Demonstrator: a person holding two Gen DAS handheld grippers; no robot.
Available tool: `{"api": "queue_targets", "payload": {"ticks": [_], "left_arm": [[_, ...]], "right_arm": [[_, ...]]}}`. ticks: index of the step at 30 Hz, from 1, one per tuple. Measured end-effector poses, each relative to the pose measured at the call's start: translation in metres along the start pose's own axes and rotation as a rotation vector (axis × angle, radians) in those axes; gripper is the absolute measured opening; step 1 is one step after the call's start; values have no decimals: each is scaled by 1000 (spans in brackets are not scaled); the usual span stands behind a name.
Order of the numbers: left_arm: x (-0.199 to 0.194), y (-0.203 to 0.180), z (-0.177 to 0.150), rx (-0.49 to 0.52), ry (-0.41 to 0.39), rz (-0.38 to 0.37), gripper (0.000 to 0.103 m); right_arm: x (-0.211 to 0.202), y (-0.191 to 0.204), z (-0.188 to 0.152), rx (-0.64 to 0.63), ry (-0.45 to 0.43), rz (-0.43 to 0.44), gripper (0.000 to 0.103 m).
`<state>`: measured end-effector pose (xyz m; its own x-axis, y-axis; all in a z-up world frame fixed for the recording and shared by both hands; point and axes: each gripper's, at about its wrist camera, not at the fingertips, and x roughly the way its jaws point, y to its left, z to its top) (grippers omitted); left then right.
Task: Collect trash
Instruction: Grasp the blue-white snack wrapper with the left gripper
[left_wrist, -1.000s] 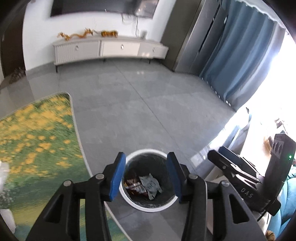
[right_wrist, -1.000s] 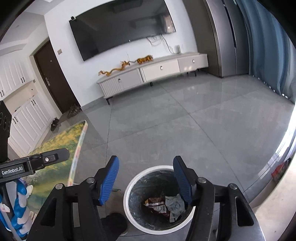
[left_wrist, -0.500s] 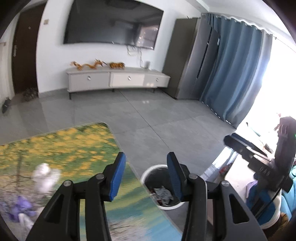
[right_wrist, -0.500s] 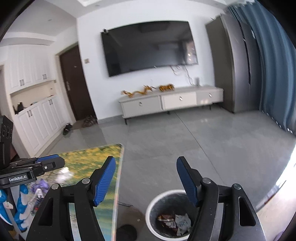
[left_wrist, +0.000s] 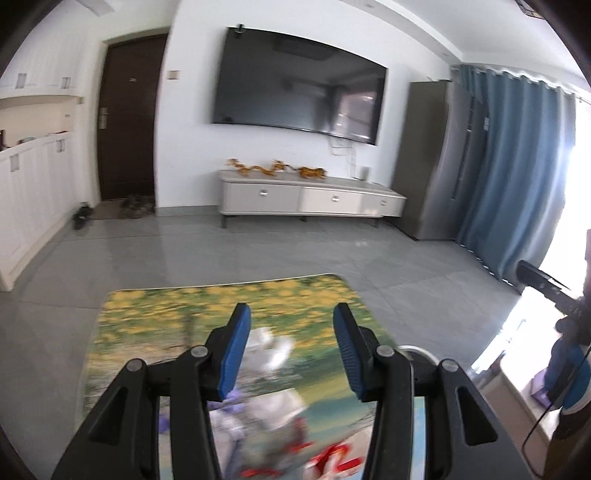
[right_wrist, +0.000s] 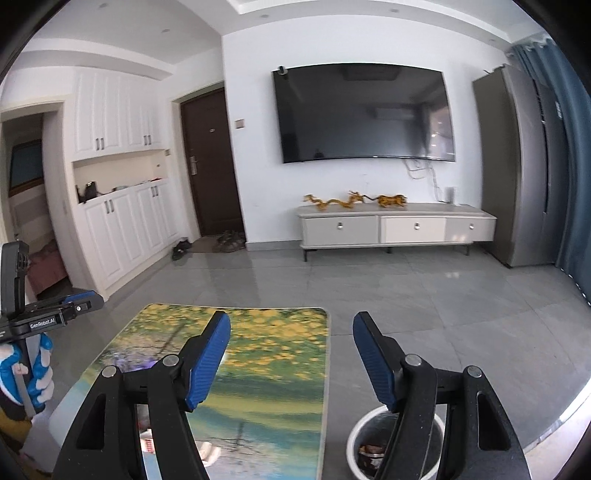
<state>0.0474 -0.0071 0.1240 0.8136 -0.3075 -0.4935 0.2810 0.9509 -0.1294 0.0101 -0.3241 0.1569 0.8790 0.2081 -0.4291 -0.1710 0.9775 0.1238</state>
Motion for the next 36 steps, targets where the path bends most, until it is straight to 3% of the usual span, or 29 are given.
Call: {"api": "queue_targets", "payload": {"ticks": [8,15,25,36], "left_arm": [[-29,72,-33,-71,-7,62,45],[-30,104,-62,-124,18,50,45],[13,105,-134,-138,213,7,45],[57,100,-168,-131,367,-21,41]], "right_arm": [[17,37,-2,-36,53,47,68],[30,74,0,-86,92,73,68],[68,88,-32,-83,224,148,68],[121,102,-73,-73,385,254,68]]}}
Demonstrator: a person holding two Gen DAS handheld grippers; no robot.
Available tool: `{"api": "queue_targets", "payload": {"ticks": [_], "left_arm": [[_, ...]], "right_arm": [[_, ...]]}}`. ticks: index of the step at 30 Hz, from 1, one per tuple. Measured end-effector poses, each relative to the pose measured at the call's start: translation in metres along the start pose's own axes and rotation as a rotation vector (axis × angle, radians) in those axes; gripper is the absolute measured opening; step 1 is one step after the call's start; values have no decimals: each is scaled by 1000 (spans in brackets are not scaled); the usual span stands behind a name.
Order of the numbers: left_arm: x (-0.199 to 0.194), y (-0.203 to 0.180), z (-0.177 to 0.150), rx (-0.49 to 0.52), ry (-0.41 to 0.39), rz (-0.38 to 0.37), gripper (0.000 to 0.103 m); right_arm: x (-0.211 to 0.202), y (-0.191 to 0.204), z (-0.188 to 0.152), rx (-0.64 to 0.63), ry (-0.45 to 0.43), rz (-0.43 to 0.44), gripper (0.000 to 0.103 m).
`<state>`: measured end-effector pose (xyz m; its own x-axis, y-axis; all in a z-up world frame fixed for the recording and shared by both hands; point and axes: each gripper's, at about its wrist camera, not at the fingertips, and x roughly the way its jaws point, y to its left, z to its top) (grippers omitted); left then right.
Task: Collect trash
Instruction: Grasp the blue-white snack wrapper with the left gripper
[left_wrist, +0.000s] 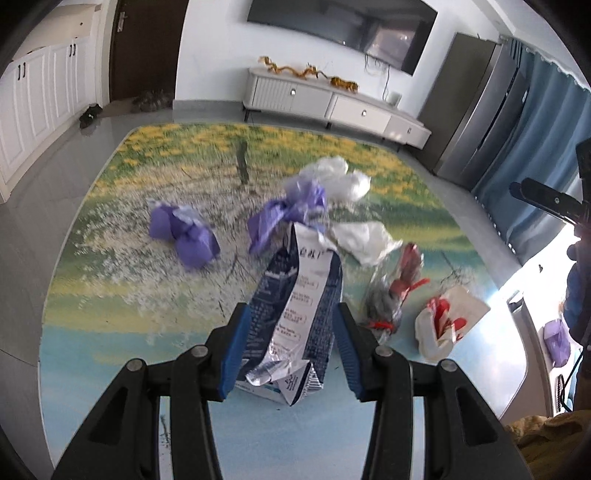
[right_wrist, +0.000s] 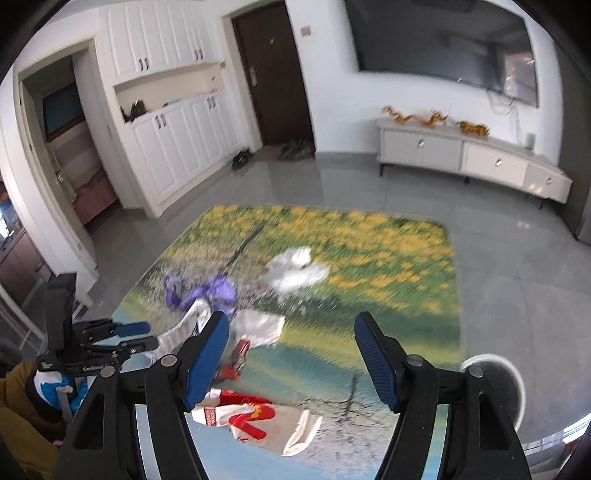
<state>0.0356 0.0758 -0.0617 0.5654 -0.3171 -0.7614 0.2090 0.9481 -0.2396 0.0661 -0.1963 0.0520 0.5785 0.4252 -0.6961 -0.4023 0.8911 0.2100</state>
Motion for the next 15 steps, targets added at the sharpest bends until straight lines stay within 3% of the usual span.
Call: {"api": "queue_targets", "payload": {"ticks": [8,15], "left_arm": [[19,5,5,-10,44,16,24],[24,8,9,-6,33,29,12]], "right_arm": [[58,14,-16,-22,128,92,68],[98,23,-24,-40,230,145,68]]}}
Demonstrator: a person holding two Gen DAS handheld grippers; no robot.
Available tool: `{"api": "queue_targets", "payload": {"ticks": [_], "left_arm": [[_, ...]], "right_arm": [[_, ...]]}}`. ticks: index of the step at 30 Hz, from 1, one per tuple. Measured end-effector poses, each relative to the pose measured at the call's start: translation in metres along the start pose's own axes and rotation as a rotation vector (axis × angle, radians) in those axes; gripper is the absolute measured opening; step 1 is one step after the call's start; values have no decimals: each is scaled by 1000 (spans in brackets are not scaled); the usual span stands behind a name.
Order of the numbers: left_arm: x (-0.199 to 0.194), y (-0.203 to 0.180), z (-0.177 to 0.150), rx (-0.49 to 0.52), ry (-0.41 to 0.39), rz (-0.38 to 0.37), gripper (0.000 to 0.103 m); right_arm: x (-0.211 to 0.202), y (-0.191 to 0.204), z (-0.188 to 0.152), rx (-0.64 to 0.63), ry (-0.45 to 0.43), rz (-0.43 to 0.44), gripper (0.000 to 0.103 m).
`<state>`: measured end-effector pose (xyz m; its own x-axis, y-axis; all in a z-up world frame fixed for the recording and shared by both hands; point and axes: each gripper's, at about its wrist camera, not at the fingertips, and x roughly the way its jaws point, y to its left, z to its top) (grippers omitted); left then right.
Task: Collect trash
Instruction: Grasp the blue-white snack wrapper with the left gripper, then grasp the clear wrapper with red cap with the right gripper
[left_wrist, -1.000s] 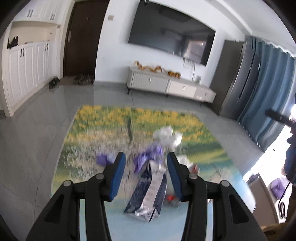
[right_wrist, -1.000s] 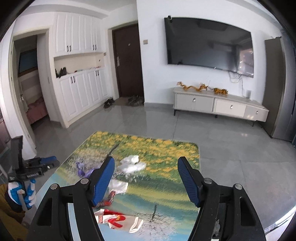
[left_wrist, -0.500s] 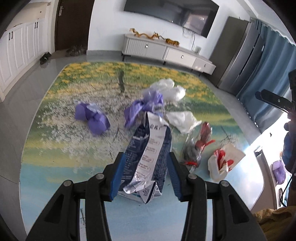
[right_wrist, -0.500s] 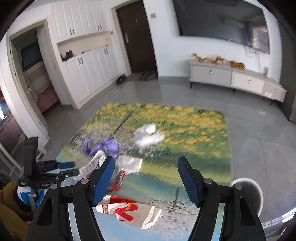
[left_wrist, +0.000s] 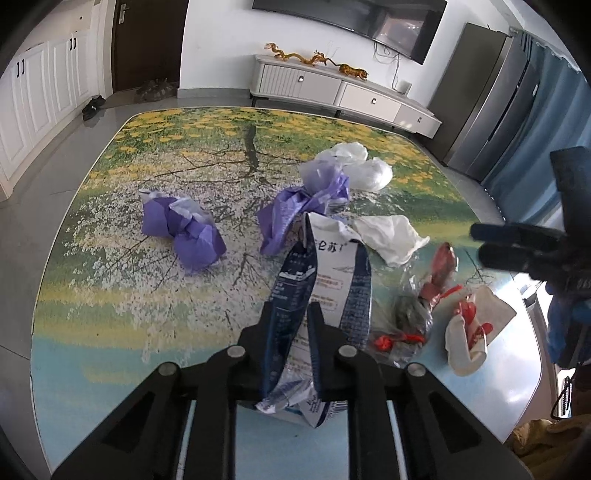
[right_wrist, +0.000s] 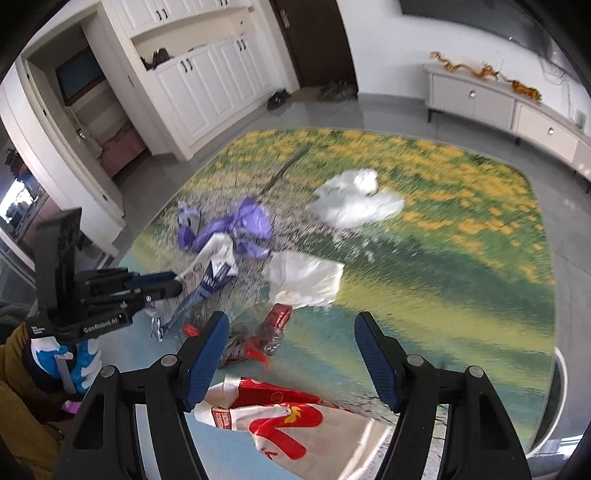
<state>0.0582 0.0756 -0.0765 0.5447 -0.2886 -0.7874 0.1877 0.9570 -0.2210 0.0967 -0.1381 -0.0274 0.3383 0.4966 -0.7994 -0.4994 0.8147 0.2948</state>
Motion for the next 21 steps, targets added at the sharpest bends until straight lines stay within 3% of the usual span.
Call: {"api": "queue_targets", "payload": {"ticks": [3,5,8,13,21], "left_arm": [[0,-2,0,5,-20,13,9],[0,-3,0,1,-28,4,7],[-2,-6,0,6,-36,-12,2],[-5,-11,-4,22,-42,-23,2],[-29,-18,-6,28,-94,-28,2]], "right_arm": [[16,2,-1,1,39,23,68],[25,3,-2,-1,64,38,61],[35,6,-4,-7,101,48,48],[41,9,-7,-14,115,58,14],[15,17,-2,-36,25,30,11]]}}
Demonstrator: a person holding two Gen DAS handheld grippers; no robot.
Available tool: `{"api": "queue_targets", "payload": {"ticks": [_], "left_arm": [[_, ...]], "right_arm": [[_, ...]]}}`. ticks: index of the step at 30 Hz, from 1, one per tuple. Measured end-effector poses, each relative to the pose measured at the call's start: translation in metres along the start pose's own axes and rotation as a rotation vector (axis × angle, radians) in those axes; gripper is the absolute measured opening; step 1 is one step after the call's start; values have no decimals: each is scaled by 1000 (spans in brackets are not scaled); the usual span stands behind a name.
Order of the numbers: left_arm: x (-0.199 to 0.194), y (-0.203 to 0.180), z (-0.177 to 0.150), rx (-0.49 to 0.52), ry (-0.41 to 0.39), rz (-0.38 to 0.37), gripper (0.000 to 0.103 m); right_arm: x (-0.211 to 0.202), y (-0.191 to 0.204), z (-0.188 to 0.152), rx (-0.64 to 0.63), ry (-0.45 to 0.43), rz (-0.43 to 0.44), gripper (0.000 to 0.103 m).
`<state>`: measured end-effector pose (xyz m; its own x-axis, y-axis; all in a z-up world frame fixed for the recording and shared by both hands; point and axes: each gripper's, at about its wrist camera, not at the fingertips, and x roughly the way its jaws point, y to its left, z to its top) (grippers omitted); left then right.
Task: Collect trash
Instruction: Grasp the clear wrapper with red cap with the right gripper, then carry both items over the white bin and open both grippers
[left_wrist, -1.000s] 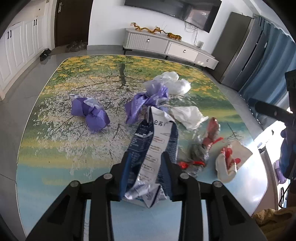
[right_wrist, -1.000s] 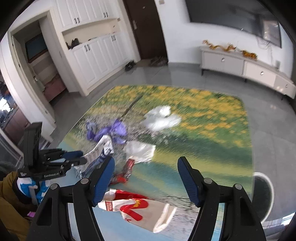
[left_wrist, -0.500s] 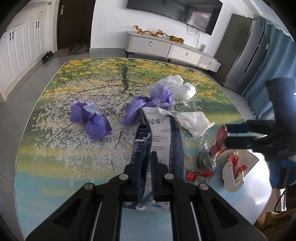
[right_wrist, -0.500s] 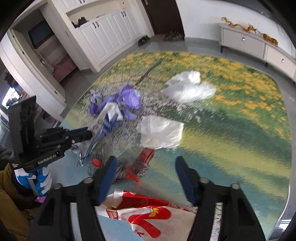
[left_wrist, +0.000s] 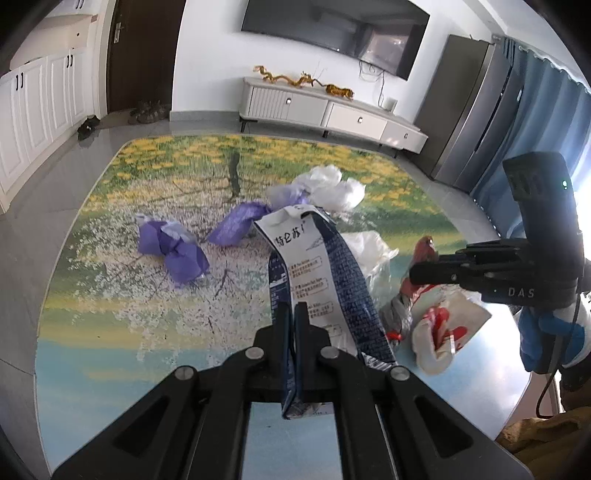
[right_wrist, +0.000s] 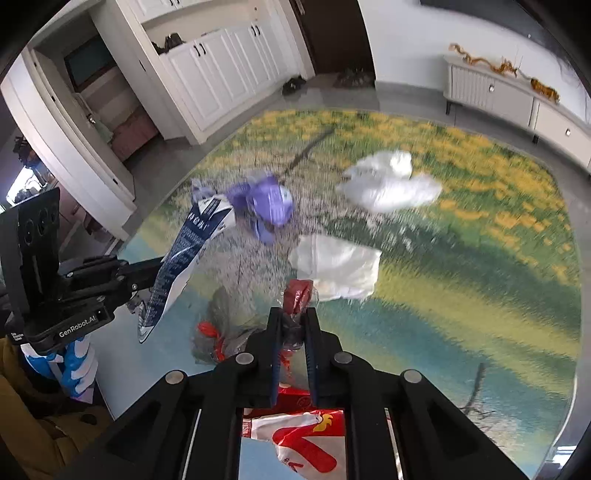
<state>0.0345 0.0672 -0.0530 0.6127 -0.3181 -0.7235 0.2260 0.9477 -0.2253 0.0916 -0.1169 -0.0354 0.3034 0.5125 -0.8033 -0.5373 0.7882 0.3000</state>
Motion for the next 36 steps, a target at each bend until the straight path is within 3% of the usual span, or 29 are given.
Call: {"api": "queue_targets", "payload": {"ticks": [10,21,30,36], "left_arm": [[-38,-17,19,20,-80,5,2],[-44,-76,74,94,-117,-71,2],[8,-199,125,209,-64,-243,2],[65,-287,141,265,20,-327,2]], "right_arm": [[-62,-6,6,11,-166,-53,11],[-167,-69,-20,115,-367,-195,11],[-235,-153,-79,276,-470,-363,11],[-254,-208,-116,378,-464,-474,11]]}}
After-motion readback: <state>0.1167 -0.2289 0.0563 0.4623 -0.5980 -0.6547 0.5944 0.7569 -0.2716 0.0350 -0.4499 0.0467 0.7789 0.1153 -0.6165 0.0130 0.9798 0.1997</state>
